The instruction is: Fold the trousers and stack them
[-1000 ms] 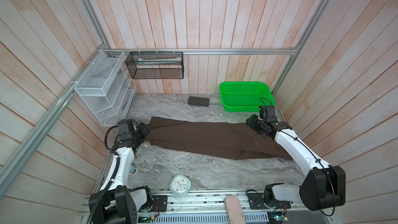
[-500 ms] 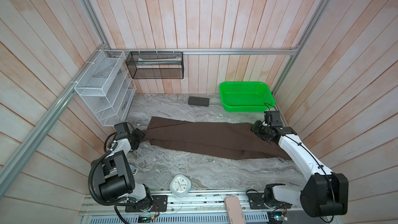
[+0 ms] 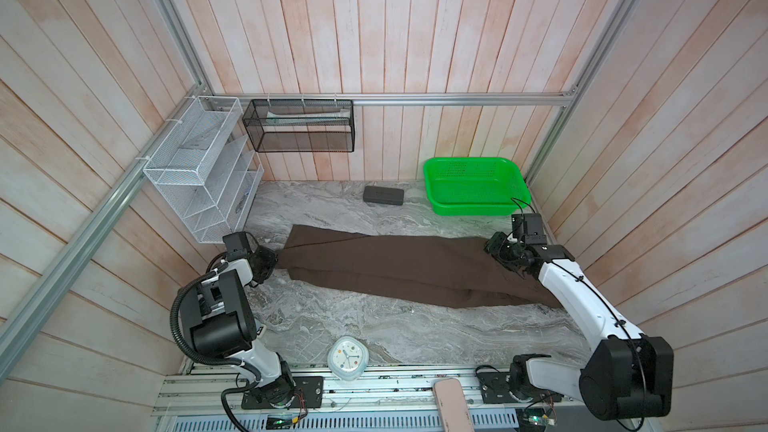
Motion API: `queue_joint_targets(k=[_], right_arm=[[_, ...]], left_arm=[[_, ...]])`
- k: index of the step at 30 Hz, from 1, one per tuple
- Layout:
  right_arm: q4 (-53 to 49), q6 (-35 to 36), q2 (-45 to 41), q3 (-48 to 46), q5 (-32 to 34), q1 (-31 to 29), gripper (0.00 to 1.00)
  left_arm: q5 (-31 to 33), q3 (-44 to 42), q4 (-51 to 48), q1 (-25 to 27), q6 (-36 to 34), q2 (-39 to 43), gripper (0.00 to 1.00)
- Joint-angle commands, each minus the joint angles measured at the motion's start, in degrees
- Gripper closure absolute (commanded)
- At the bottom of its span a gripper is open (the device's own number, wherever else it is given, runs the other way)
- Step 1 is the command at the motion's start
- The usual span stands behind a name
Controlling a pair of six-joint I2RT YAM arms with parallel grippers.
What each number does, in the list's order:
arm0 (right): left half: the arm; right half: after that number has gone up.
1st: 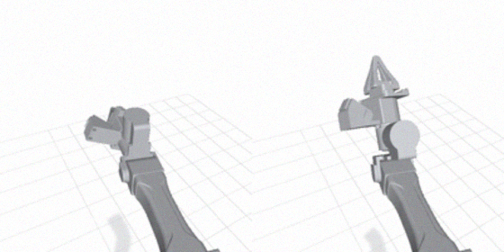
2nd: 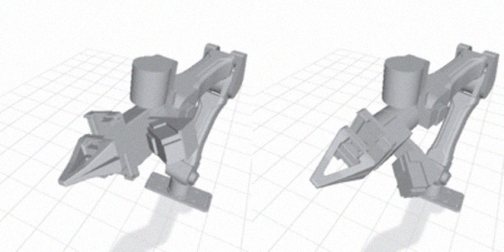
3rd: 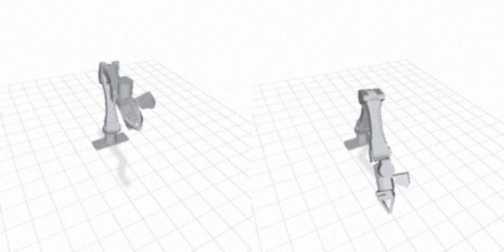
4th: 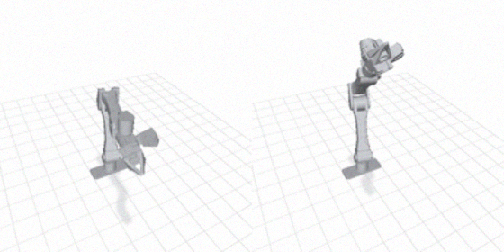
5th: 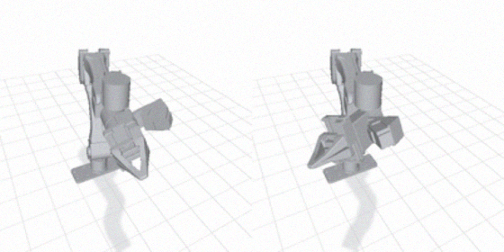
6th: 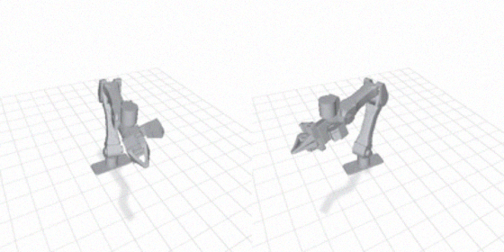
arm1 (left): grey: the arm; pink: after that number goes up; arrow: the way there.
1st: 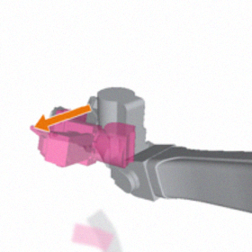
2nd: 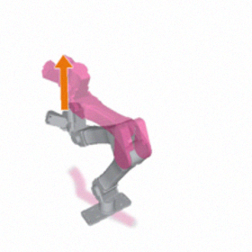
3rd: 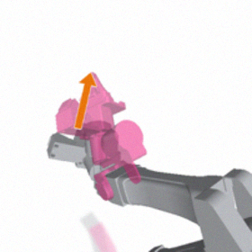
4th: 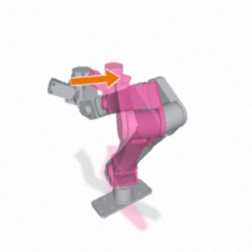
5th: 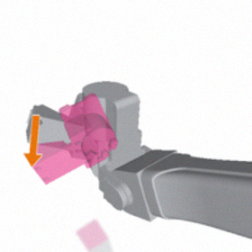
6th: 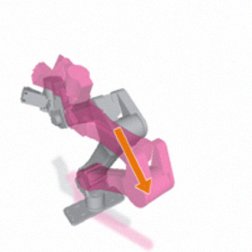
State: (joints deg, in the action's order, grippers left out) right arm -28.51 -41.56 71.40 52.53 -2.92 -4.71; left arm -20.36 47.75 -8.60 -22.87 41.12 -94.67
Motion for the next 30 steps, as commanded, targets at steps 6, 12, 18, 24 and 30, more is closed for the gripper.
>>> queue_joint_targets(k=[6,12,18,24,30], right_arm=[[-0.1,0.7,-1.4,1.3,-0.9,0.2,0.46],[-0.3,0.9,-2.2,1.3,-1.1,0.2,0.46],[-0.7,1.2,-2.7,1.5,-1.4,0.3,0.46],[-1.0,1.8,-3.3,1.7,-0.6,0.4,0.46],[-0.9,2.2,-3.6,1.7,-0.6,0.9,0.46]], left_arm=[[-2.6,7.4,1.9,11.3,-6.3,6.5,1.0],[4.8,21.9,-10.1,33.1,-22.2,10.6,1.0],[9.0,29.2,-14.4,42.4,-29.9,10.3,1.0],[3.4,34.4,-17.9,48.4,-37.0,6.8,1.0],[0.6,39.0,-22.4,60.0,-44.0,-2.5,0.99]])
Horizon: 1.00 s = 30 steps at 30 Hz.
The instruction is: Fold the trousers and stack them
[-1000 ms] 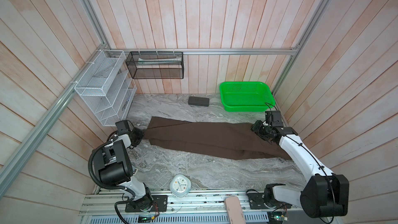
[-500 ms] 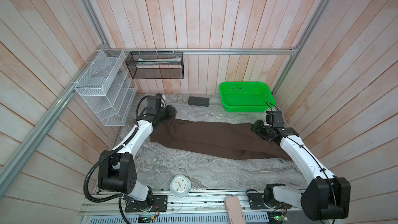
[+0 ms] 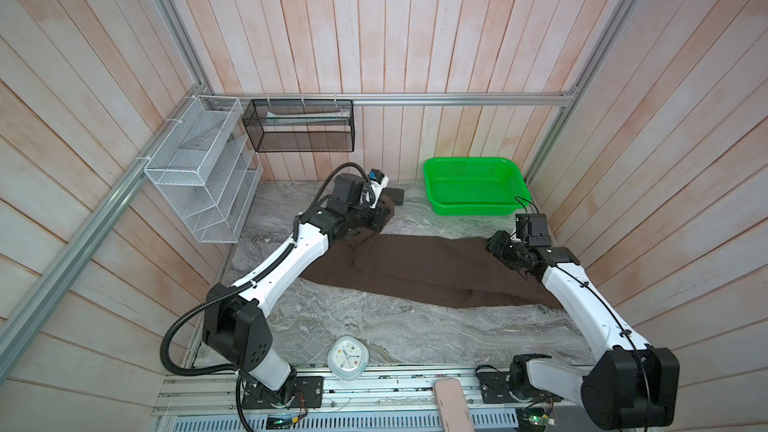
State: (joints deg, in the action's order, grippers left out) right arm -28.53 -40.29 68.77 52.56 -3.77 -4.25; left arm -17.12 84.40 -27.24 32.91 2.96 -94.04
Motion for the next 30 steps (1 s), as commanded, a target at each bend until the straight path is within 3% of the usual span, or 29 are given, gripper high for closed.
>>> queue_joint_targets(k=[1,5,11,15,23,28,30], right_arm=[[-0.9,1.1,-0.9,1.7,0.2,0.6,0.46],[-1.5,1.9,-1.4,2.3,0.2,1.8,0.46],[-2.4,3.5,-2.0,4.0,0.2,4.8,0.46],[-2.9,4.3,-2.4,4.6,-0.1,6.6,0.46],[-3.1,5.1,-2.9,4.0,-0.7,8.5,0.45],[-3.4,6.0,-2.8,4.6,-0.8,9.8,0.45],[-3.5,6.2,-2.8,4.7,-0.9,10.2,0.45]], left_arm=[[-2.5,3.4,-4.1,6.0,-6.3,-4.4,0.99],[-2.6,8.2,-2.4,11.6,-7.9,-5.2,1.0],[-5.1,24.0,-3.1,19.6,-14.5,-4.0,1.0],[-7.6,30.3,-5.1,21.3,-16.8,-4.2,1.0],[-9.5,18.0,-6.1,21.3,-15.0,-4.5,0.96],[-14.0,9.5,-5.1,23.9,-11.7,-5.7,0.81],[-14.4,7.5,-4.9,25.6,-11.4,-6.1,0.67]])
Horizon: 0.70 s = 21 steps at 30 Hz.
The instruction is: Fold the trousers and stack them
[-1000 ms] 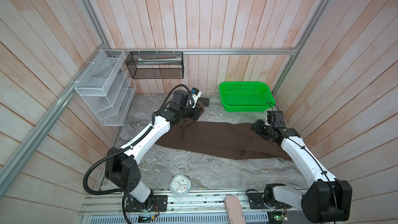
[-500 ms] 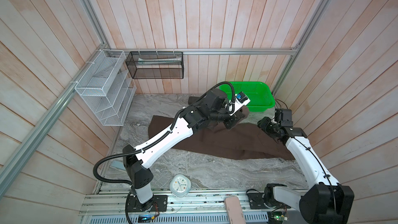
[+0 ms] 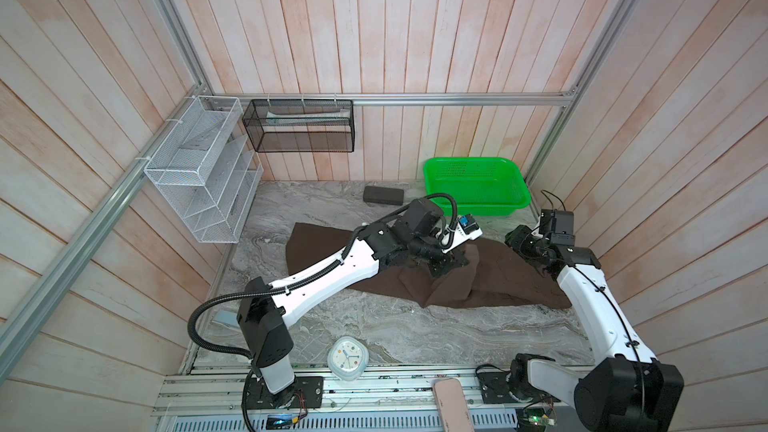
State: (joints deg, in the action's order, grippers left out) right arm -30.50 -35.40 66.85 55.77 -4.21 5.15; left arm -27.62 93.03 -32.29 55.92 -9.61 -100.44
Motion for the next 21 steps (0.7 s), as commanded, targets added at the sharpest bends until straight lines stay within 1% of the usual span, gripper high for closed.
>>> queue_joint_targets(k=[1,3,5,6,7,9,11,14,16,21], right_arm=[[-1.6,1.4,-0.7,1.6,-0.5,1.0,0.45],[-1.6,1.4,-0.7,1.8,-0.7,1.2,0.45],[-1.8,1.4,-0.8,1.9,-0.8,1.2,0.45],[-1.9,1.4,-0.9,2.0,-0.8,1.1,0.45],[-2.1,1.4,-1.0,2.1,-0.8,1.2,0.45],[-2.4,1.4,-1.4,2.2,-0.7,1.2,0.45],[-2.8,1.5,-2.0,2.3,-0.6,1.1,0.45],[-3.4,1.7,-2.8,2.0,-0.7,1.1,0.45],[-3.9,1.8,-3.4,1.7,-0.7,1.1,0.45],[-4.3,1.8,-5.0,0.9,-1.3,1.1,0.45]], left_arm=[[-3.8,-1.4,-0.2,3.5,1.2,-0.1,0.6],[-3.0,-1.8,-0.9,4.3,1.9,0.0,0.5],[-1.9,-3.4,0.4,4.4,3.3,1.6,0.43],[-0.5,-4.3,1.3,4.4,4.1,3.0,0.37],[1.6,-5.3,2.7,4.4,5.4,4.4,0.33],[4.9,-6.7,4.5,4.3,7.8,6.4,0.3],[10.2,-8.0,5.7,3.8,13.1,7.3,0.29],[13.0,-11.3,6.1,2.4,23.3,6.8,0.29],[13.2,-15.1,7.9,2.1,30.2,6.8,0.31],[12.4,-27.3,18.5,2.2,48.6,7.7,0.34]])
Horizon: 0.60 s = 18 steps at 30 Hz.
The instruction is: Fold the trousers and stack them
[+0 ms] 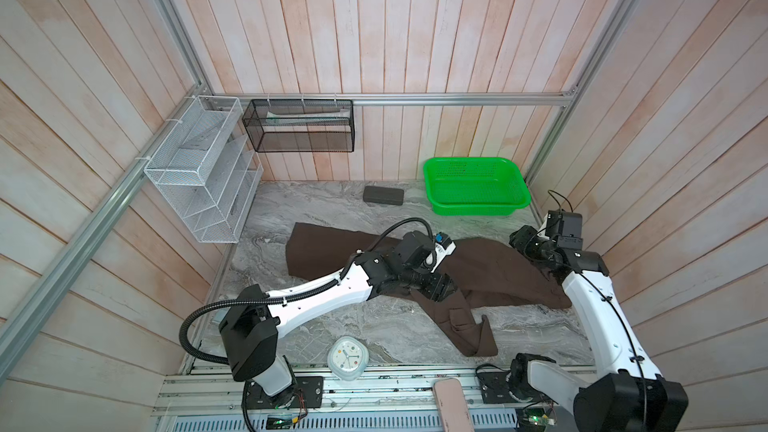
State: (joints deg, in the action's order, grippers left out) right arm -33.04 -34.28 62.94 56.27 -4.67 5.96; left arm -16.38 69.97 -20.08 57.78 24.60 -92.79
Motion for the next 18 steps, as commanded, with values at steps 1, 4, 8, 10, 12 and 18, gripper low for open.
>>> queue_joint_targets(k=[1,4,8,10,12,18], right_arm=[[-1.8,0.7,-1.4,0.3,-1.1,0.3,0.45],[-1.9,0.4,-2.2,-0.3,-1.6,0.4,0.45],[-1.9,0.4,-2.8,-0.7,-1.9,0.4,0.45],[-2.0,0.4,-3.0,-0.7,-2.1,0.3,0.45],[-2.1,0.3,-3.2,-0.8,-2.3,0.4,0.45],[-2.3,0.4,-3.6,-0.7,-2.3,0.4,0.45]], left_arm=[[1.0,-6.4,8.3,0.4,17.7,0.0,0.34],[0.6,-10.7,12.3,1.0,24.6,-1.3,0.33],[-0.9,-13.0,16.0,2.0,29.3,-4.0,0.33],[-2.0,-13.2,17.6,2.2,31.0,-6.1,0.34],[-3.2,-13.4,18.6,2.3,32.2,-8.2,0.37],[-5.1,-14.0,20.8,2.8,34.0,-11.3,0.41]])
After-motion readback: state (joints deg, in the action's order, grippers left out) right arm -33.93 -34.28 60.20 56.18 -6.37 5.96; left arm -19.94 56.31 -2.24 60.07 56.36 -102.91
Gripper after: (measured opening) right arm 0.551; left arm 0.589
